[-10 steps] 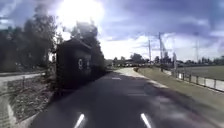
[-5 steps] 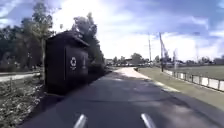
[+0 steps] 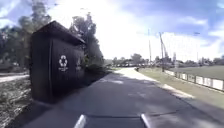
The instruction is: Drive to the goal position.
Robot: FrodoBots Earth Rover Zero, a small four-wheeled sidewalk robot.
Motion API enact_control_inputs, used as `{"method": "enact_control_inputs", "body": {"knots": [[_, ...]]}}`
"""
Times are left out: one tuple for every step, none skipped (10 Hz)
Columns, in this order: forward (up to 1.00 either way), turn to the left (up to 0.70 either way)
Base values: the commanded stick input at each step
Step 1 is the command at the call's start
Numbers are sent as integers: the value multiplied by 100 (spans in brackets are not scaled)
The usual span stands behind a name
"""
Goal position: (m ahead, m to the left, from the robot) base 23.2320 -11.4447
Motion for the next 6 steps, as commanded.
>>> {"method": "enact_control_inputs", "body": {"knots": [[100, 0], [100, 0], [100, 0], [100, 0], [100, 0], [100, 0]]}}
